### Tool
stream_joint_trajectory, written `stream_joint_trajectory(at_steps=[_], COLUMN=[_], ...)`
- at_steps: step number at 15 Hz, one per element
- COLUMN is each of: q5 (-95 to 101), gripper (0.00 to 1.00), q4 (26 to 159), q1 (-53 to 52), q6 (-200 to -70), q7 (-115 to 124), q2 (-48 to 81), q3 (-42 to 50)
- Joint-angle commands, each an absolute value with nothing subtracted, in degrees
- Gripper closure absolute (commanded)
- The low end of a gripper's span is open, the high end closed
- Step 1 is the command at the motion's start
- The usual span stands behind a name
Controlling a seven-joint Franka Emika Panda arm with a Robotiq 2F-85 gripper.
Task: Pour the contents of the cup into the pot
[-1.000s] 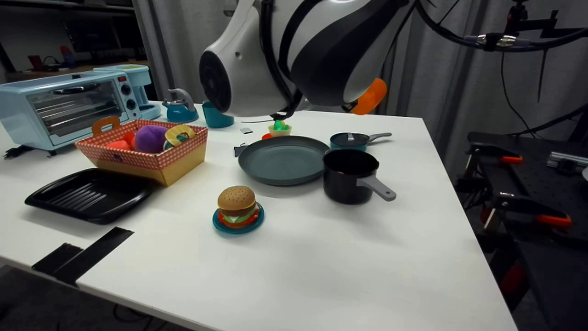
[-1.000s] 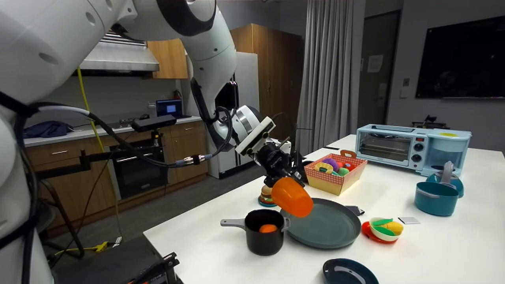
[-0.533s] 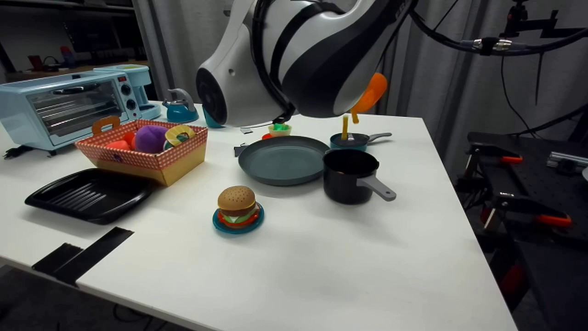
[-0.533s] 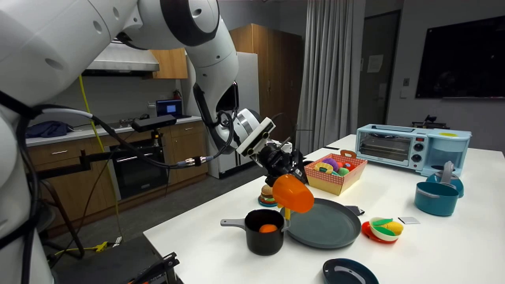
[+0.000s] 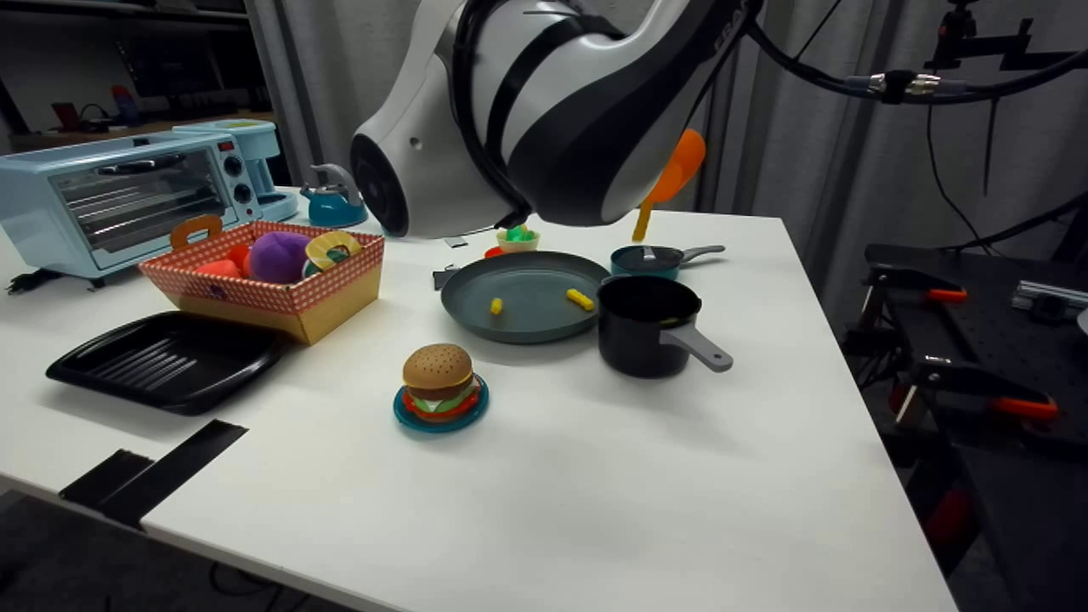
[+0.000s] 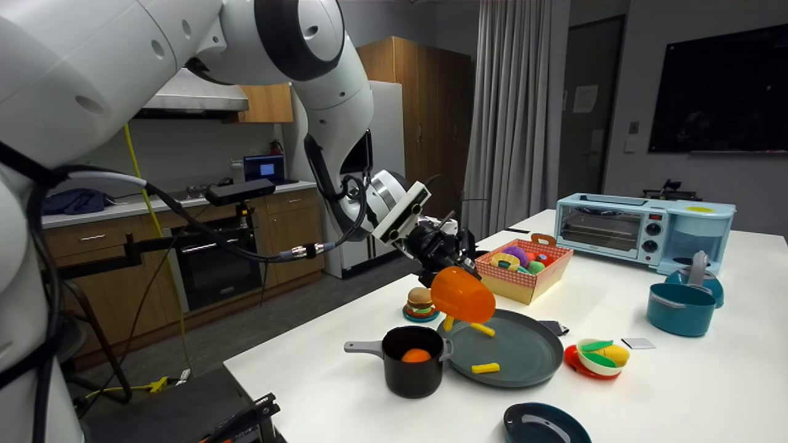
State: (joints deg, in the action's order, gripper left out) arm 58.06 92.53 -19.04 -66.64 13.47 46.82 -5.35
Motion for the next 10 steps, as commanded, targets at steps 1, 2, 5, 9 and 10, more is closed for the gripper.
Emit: stream_joint_trajectory(at_steps=[1, 2, 5, 9, 10], q5=[59.87, 59.75, 58.87, 56.78, 55.79], gripper=[0.99, 0.99, 0.99, 0.99, 0.99], q4=[89.63, 89.46, 89.27, 91.29, 92.0], q1=[-19.55, -19.56, -19.03, -16.8, -16.04], q6=[-62.94, -62.82, -63.32, -67.7, -69.4], q7=[12.15, 12.23, 12.34, 12.29, 12.36], q2=[48.67, 48.78, 48.49, 45.56, 44.54], q3=[-5.34, -5.36, -5.61, -7.18, -7.9])
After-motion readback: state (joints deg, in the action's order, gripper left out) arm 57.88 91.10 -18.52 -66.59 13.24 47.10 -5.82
